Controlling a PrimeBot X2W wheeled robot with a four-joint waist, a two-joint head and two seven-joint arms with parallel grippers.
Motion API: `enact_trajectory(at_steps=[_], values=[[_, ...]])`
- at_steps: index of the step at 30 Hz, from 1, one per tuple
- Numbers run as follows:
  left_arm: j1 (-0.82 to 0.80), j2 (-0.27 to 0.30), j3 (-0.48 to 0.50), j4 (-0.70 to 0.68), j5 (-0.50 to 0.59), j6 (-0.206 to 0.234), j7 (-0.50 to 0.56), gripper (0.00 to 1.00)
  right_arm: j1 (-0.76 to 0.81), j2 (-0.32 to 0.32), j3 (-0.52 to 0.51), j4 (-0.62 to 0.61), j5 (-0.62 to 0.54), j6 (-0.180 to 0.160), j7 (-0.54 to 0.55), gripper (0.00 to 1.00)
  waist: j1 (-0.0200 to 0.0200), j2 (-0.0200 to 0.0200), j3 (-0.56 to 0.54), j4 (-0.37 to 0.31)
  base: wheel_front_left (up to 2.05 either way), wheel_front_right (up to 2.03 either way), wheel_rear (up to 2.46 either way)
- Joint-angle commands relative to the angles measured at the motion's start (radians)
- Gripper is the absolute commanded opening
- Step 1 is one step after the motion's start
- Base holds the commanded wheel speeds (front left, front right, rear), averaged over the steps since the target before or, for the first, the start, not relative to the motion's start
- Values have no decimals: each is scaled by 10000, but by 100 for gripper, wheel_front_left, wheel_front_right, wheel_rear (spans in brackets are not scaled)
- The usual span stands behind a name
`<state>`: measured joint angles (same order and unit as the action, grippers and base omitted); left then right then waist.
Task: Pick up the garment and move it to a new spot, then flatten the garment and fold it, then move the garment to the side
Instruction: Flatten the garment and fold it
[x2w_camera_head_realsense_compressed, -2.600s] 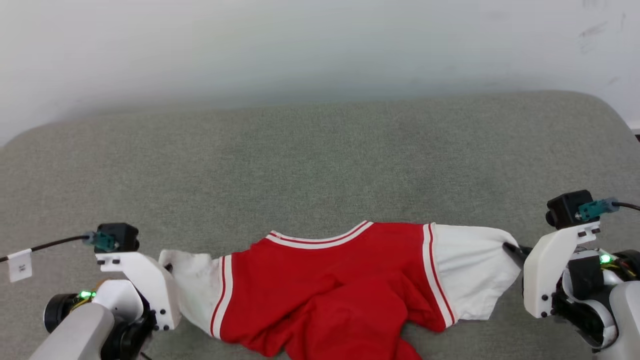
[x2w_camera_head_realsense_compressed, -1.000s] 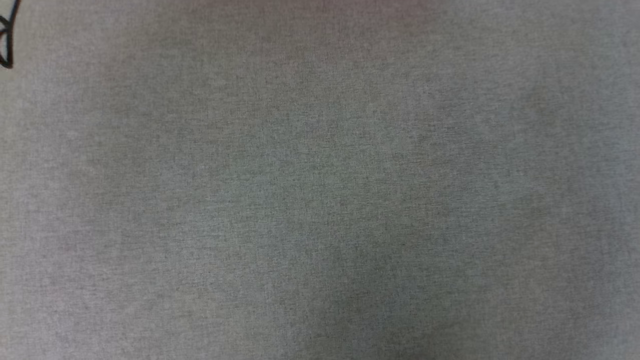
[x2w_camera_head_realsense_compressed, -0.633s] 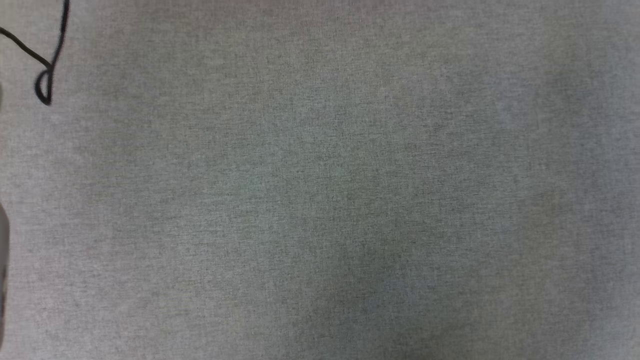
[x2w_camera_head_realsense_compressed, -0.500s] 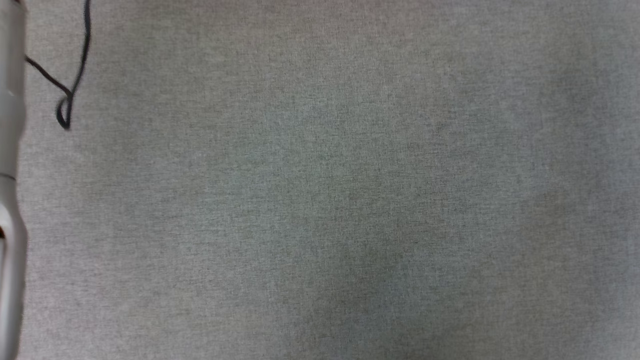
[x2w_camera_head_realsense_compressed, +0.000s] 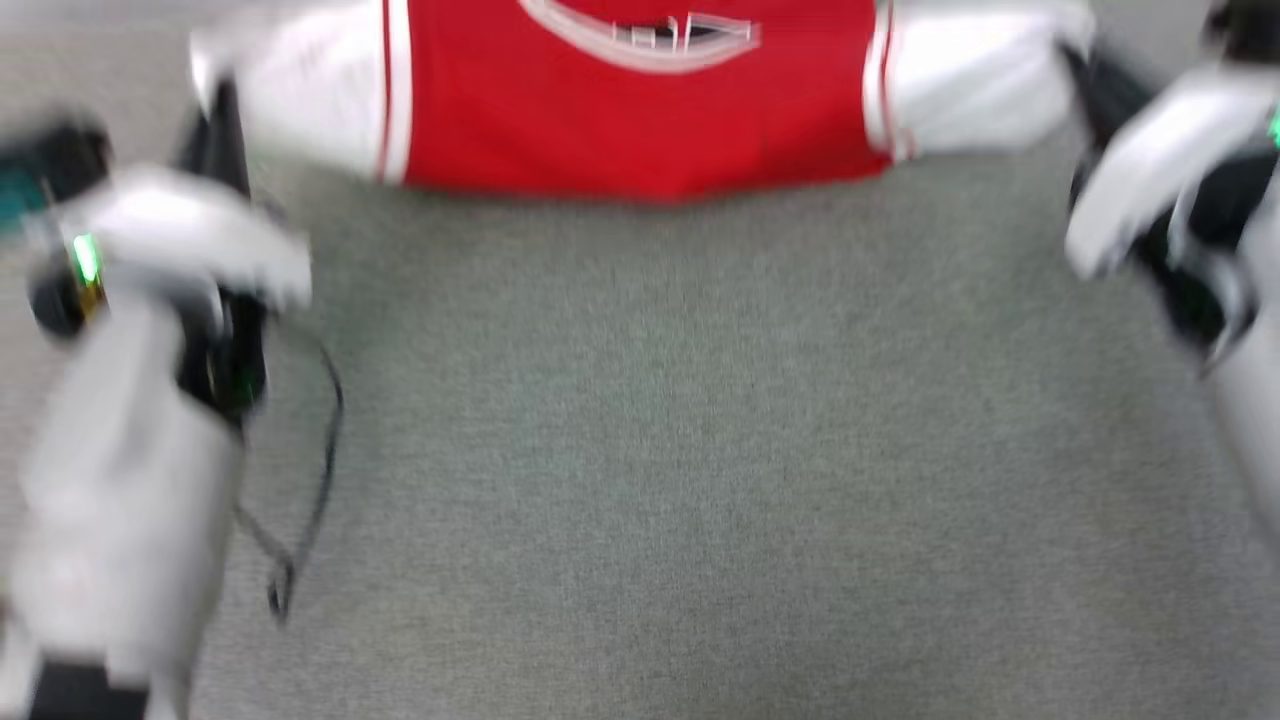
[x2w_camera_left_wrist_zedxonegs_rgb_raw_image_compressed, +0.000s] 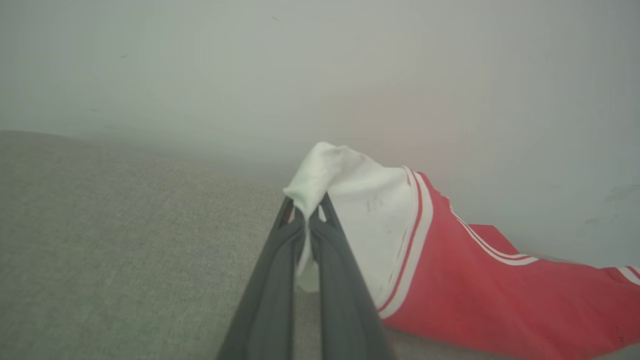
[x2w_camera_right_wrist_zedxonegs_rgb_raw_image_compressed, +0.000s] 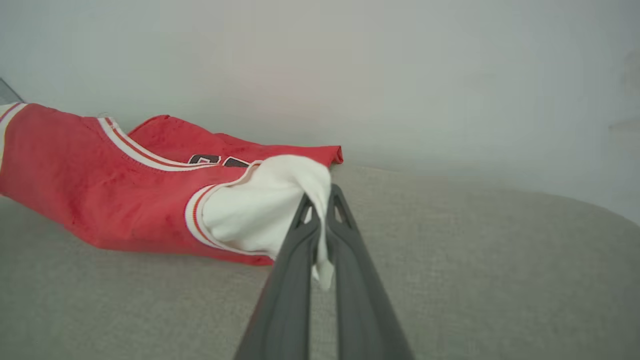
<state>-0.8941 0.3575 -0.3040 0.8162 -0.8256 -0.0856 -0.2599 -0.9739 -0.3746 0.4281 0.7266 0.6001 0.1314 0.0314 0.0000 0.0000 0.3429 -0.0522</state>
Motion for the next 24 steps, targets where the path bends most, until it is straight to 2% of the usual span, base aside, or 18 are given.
enact_trajectory(at_steps=[1, 9, 17, 24], values=[[928, -64, 212, -283, -152, 113, -56, 0, 806, -66, 44, -273, 185, -13, 93, 0, 0, 0, -948, 63, 0, 0, 0], [4929, -204, 693, -2242, 27, 855, -67, 0, 4203, -328, -505, -1725, 413, -15, 523, 0, 0, 0, -2284, 91, 0, 0, 0], [8431, -90, 564, -3879, -176, 1700, 331, 0, 8057, 14, -1695, -3200, 173, -15, 1656, 0, 0, 0, -3556, 107, 0, 0, 0], [10435, 212, 330, -5404, 101, 2675, 770, 0, 10851, 559, -3011, -4665, -436, -13, 2678, 0, 0, 0, -3934, 195, 0, 0, 0]])
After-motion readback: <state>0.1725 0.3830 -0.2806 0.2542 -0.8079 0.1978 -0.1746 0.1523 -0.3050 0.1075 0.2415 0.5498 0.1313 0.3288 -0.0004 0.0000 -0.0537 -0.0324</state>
